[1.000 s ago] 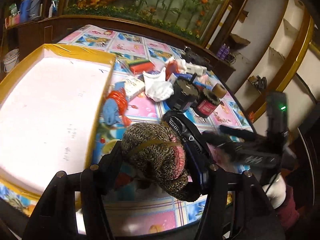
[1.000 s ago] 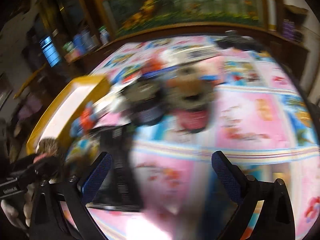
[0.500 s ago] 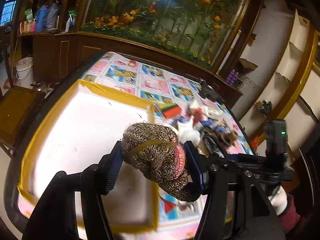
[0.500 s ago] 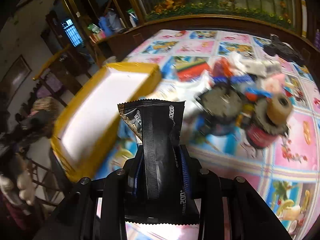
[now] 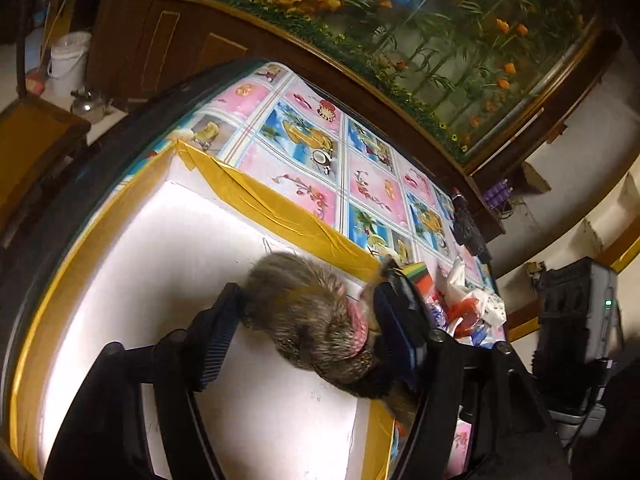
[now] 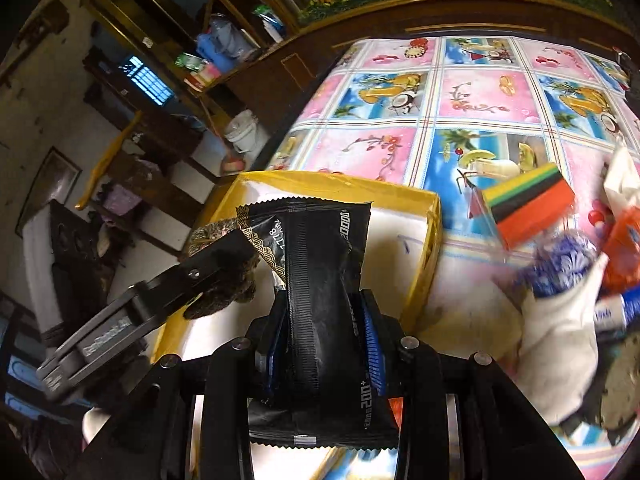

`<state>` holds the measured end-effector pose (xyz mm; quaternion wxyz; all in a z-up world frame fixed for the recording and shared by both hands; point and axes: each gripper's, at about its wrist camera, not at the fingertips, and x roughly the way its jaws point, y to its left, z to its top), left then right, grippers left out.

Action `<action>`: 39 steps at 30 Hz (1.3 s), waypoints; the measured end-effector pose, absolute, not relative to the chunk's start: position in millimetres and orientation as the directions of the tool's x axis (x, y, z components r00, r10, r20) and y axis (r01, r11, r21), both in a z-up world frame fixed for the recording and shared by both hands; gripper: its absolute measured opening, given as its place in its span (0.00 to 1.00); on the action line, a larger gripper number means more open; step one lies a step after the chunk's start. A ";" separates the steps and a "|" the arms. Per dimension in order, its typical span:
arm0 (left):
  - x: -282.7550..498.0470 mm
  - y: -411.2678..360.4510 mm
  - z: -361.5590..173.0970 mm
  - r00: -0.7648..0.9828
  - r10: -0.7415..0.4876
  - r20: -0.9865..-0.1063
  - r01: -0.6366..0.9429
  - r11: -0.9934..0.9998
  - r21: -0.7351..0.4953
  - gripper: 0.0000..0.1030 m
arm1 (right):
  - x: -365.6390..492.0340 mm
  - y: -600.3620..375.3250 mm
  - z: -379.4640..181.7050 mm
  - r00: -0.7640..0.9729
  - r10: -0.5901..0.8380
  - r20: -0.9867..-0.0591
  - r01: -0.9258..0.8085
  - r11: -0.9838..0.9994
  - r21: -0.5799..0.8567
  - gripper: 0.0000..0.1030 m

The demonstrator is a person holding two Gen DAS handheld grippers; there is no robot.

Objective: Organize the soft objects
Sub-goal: 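Lower the hat and packet into the white tray and open the left gripper, then move the left gripper to the white glove and grasp it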

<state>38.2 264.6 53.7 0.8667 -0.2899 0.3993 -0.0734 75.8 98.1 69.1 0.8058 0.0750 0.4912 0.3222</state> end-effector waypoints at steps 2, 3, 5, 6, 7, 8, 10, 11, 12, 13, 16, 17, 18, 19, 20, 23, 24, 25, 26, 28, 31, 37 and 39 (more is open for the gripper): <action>41.0 269.9 47.9 0.663 -0.386 -0.641 -0.114 0.795 -0.596 0.70 | 84.7 108.6 62.6 0.330 0.567 -0.755 -0.436 0.801 0.411 0.43; 40.2 272.7 46.5 0.661 -0.398 -0.637 -0.121 0.781 -0.613 0.70 | 84.3 113.0 62.7 0.343 0.555 -0.758 -0.438 0.808 0.393 0.48; 35.2 275.1 46.8 0.663 -0.399 -0.633 -0.134 0.769 -0.625 0.70 | 78.3 117.4 68.7 0.388 0.537 -0.749 -0.445 0.821 0.358 0.58; 30.9 274.0 47.9 0.663 -0.376 -0.648 -0.152 0.780 -0.607 0.70 | 76.1 116.9 71.0 0.410 0.533 -0.740 -0.448 0.825 0.345 0.59; 26.2 271.9 48.8 0.662 -0.343 -0.667 -0.173 0.796 -0.581 0.70 | 70.4 116.9 76.5 0.423 0.533 -0.733 -0.450 0.826 0.340 0.59; 20.3 269.0 49.3 0.665 -0.310 -0.680 -0.193 0.808 -0.557 0.70 | 65.4 113.5 79.6 0.437 0.537 -0.722 -0.453 0.824 0.339 0.61; 8.1 261.9 47.4 0.673 -0.266 -0.690 -0.216 0.822 -0.527 0.70 | 51.1 102.2 84.9 0.466 0.545 -0.697 -0.461 0.822 0.334 0.66; 1.9 256.6 44.6 0.672 -0.252 -0.696 -0.224 0.827 -0.516 0.70 | 44.5 96.6 87.1 0.481 0.546 -0.686 -0.465 0.822 0.329 0.70; -1.7 252.1 40.8 0.668 -0.253 -0.700 -0.225 0.828 -0.514 0.70 | 36.5 90.8 87.8 0.500 0.545 -0.673 -0.469 0.824 0.318 0.71; -4.4 248.4 36.5 0.661 -0.256 -0.706 -0.226 0.829 -0.512 0.70 | 27.9 80.4 91.7 0.513 0.542 -0.665 -0.473 0.826 0.308 0.72; -11.2 233.9 23.7 0.625 -0.256 -0.738 -0.236 0.839 -0.491 0.70 | -2.5 53.8 97.5 0.542 0.542 -0.642 -0.477 0.827 0.296 0.72; -13.9 231.3 20.8 0.617 -0.261 -0.743 -0.235 0.839 -0.491 0.70 | -11.4 45.1 98.9 0.547 0.545 -0.635 -0.477 0.827 0.299 0.72; -17.6 229.2 19.0 0.613 -0.265 -0.744 -0.236 0.838 -0.493 0.70 | -18.8 35.0 99.3 0.553 0.548 -0.628 -0.474 0.827 0.303 0.72; -22.5 227.0 19.0 0.617 -0.266 -0.741 -0.231 0.838 -0.494 0.70 | -30.2 18.7 101.8 0.562 0.549 -0.619 -0.469 0.828 0.308 0.73; -27.1 224.7 19.4 0.620 -0.269 -0.737 -0.222 0.841 -0.494 0.70 | -40.4 3.7 105.4 0.572 0.548 -0.610 -0.462 0.830 0.313 0.73; -36.1 219.8 26.8 0.638 -0.270 -0.721 -0.188 0.854 -0.486 0.70 | -69.7 -44.7 111.2 0.620 0.533 -0.577 -0.435 0.844 0.312 0.78; -38.6 217.7 32.8 0.646 -0.259 -0.718 -0.176 0.864 -0.471 0.70 | -78.7 -61.0 113.3 0.639 0.519 -0.567 -0.424 0.853 0.304 0.80; -41.3 215.2 40.0 0.656 -0.246 -0.714 -0.167 0.875 -0.455 0.70 | -88.0 -79.0 115.6 0.661 0.501 -0.558 -0.409 0.864 0.292 0.83; -45.4 211.4 49.8 0.670 -0.234 -0.705 -0.154 0.885 -0.440 0.70 | -99.5 -96.5 117.3 0.683 0.480 -0.550 -0.393 0.877 0.277 0.86; -53.8 200.6 68.9 0.694 -0.227 -0.683 -0.117 0.901 -0.419 0.70 | -114.9 -130.4 116.8 0.731 0.422 -0.536 -0.342 0.907 0.246 0.91; -61.8 174.0 91.3 0.709 -0.223 -0.669 -0.054 0.929 -0.366 0.70 | -124.4 -172.2 107.6 0.770 0.346 -0.536 -0.262 0.937 0.229 0.92; -69.3 115.7 94.1 0.642 -0.307 -0.703 0.069 0.936 -0.346 0.70 | -126.3 -257.9 79.7 0.784 0.273 -0.558 -0.076 0.934 0.349 0.92; -72.4 99.0 90.1 0.615 -0.335 -0.714 0.095 0.930 -0.355 0.70 | -129.7 -278.6 76.0 0.784 0.258 -0.564 -0.030 0.924 0.381 0.92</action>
